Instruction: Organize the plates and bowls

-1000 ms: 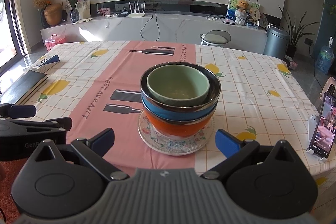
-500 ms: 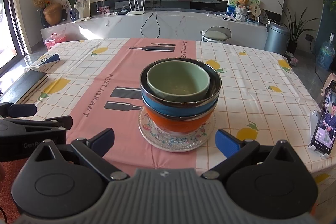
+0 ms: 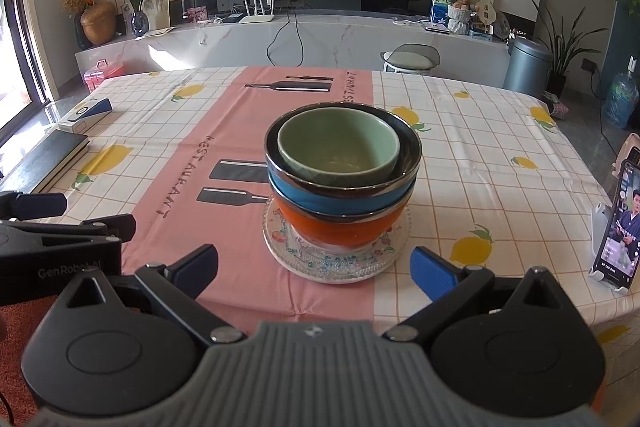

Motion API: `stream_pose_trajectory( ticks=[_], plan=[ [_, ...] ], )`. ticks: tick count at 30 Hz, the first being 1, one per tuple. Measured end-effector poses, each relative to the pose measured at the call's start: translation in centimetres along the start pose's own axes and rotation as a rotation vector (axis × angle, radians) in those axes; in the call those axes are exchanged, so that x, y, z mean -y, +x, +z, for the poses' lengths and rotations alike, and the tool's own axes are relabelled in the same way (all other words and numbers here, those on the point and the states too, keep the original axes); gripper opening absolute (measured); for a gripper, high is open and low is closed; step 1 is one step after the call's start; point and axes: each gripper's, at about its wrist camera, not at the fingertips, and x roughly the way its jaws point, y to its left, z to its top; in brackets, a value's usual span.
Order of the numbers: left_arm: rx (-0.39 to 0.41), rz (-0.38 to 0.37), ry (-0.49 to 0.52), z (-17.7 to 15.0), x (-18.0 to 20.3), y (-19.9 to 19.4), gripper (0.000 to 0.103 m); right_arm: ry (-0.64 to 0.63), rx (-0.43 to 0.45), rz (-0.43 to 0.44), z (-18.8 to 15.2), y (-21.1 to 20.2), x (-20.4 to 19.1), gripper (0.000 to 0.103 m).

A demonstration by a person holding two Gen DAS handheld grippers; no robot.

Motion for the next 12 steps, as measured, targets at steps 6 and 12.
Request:
stream_pose_trajectory(
  ticks=[6,12],
  plan=[
    [0.004,0.005,-0.003,-0.01,-0.11,0.0,0.087,0.0,0.0,0.0,0.01,-0.01,0.0,0.1],
    [0.007,0.005,-0.01,-0.01,-0.23,0.0,0.087,0.0,-0.001,0.0,0.01,-0.01,-0.01,0.1]
  ],
)
